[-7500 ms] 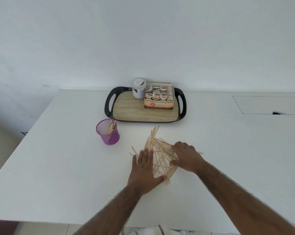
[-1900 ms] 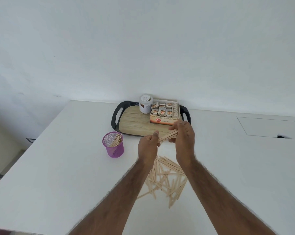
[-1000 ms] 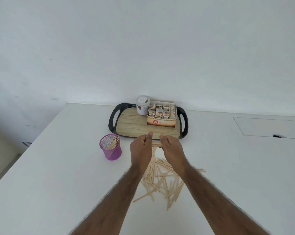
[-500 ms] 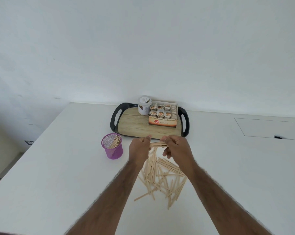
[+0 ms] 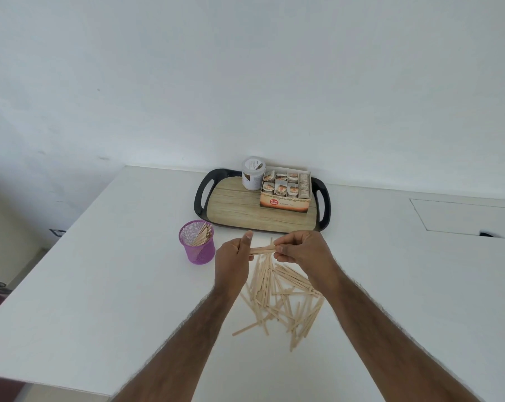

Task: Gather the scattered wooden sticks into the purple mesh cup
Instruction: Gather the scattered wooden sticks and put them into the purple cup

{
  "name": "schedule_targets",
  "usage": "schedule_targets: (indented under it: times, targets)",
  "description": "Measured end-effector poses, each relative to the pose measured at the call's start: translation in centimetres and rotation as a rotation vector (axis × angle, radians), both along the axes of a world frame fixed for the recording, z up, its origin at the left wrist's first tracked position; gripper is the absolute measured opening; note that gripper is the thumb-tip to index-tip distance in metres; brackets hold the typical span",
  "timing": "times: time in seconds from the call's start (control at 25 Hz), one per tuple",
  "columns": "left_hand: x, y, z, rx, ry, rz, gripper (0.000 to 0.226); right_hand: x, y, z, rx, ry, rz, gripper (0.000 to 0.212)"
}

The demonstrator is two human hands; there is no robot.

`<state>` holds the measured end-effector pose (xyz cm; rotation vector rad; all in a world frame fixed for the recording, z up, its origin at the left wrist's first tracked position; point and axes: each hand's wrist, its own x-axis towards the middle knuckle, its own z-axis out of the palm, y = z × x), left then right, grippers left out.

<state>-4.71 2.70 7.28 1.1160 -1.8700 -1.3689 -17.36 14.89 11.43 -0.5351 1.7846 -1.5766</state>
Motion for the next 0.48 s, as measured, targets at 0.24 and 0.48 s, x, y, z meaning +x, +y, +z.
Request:
schedule_targets:
  times: [0.24, 0.48]
  targets:
    - [5.9, -1.1, -6.2, -0.198, -0.203, 0.035, 0.033, -0.5, -1.4, 0.2, 0.104, 0.148, -0.005, 0.012]
    - [9.6, -1.8, -11.3, -0.476, -0.704, -0.184, 0.054, 0.6, -6.8, 2.5, 0.128, 0.457, 0.028, 0.026]
